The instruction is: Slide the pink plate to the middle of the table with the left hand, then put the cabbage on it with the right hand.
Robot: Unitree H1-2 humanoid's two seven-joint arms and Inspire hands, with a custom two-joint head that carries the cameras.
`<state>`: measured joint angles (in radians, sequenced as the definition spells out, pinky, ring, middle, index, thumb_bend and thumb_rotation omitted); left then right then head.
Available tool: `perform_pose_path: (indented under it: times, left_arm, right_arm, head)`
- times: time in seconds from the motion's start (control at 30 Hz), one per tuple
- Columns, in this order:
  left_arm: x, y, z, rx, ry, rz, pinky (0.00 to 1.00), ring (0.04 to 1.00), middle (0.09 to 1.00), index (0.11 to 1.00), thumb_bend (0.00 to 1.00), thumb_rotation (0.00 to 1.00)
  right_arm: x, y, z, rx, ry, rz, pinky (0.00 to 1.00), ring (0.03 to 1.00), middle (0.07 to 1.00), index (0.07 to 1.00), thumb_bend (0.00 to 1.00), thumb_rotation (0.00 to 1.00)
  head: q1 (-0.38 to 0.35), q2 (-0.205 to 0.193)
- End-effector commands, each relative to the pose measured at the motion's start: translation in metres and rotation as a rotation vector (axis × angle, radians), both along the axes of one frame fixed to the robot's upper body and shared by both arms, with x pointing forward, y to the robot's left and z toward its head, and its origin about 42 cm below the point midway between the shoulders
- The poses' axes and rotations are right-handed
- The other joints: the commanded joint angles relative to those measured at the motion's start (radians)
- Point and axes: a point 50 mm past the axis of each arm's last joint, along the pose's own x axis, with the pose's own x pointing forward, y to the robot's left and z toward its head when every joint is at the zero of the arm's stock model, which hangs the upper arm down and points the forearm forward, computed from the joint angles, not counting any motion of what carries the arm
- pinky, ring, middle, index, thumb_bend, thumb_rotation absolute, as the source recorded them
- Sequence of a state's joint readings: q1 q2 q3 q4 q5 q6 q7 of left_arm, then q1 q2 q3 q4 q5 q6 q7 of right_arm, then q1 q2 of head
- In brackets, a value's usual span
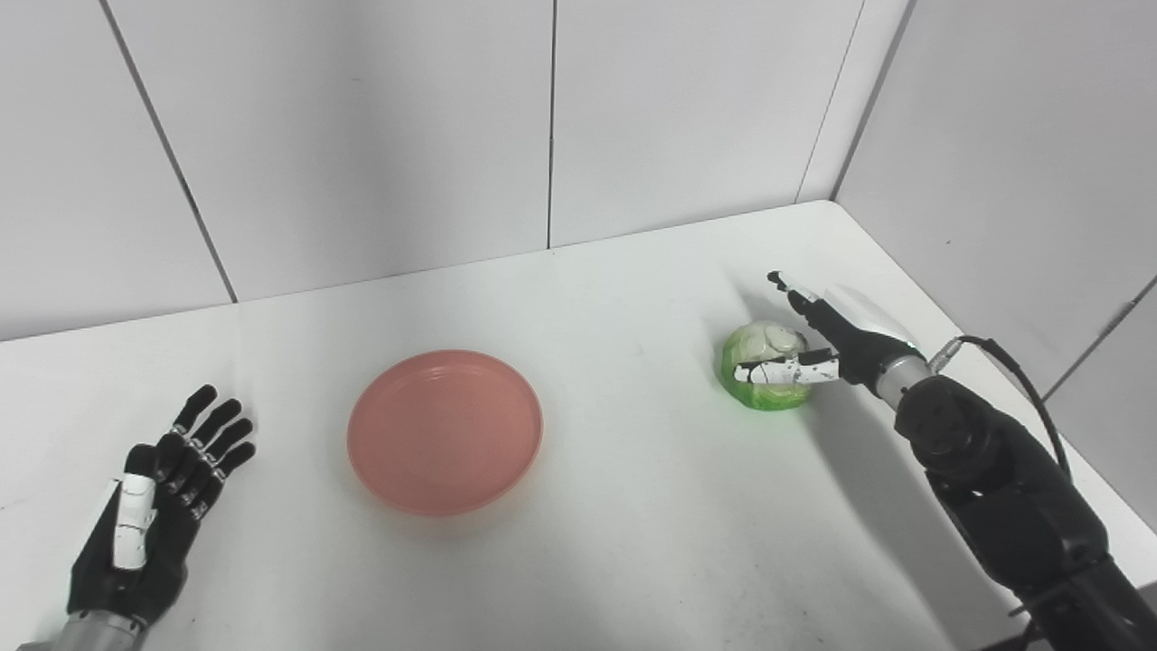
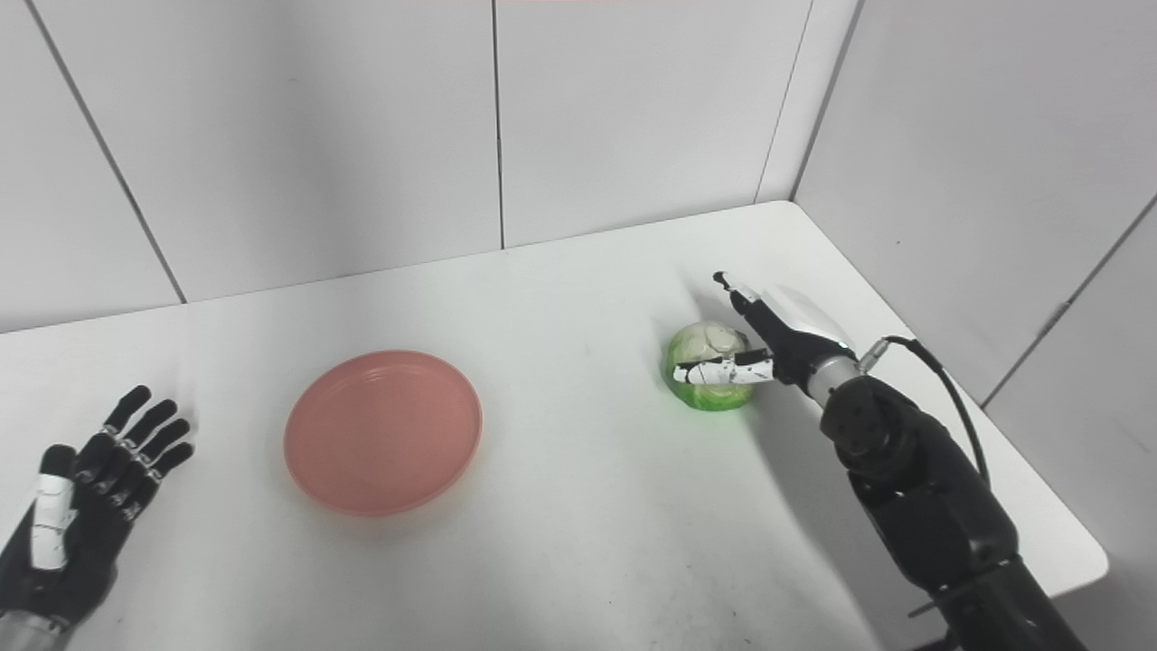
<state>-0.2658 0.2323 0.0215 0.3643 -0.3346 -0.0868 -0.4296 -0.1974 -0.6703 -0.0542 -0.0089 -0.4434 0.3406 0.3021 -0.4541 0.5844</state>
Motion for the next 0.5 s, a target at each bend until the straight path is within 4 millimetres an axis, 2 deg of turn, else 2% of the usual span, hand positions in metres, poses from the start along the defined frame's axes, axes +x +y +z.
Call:
perform_pose_path:
  times: [0.0,0.33,0.47]
  left_arm:
    - [-0.0221,0.0088,-0.0358,0.037,0.179,0.023,0.90,0.912,0.924,0.918,0.87,0.89]
    - [-0.0203,0.0094,-0.0378,0.064,0.178,-0.002,0.91,0.919,0.936,0.934,0.87,0.90]
    - [-0.0203,0.0091,-0.0370,0.067,0.179,-0.006,0.92,0.923,0.940,0.937,0.87,0.91]
  right_arm:
    - [0.0092,-0.0048,0.0219,-0.028,-0.060,0.004,0.86,0.947,0.962,0.974,1.00,0.58]
    - [0.0171,-0.0018,0.0141,0.018,-0.011,-0.002,0.86,0.940,0.958,0.957,1.00,0.46]
    - [0.0179,-0.0023,0.0147,-0.010,0.023,-0.024,0.85,0.942,0.963,0.943,1.00,0.38]
  head:
    - [0.001,0.001]
    - [0.005,0.008]
    - [0.005,0.010]
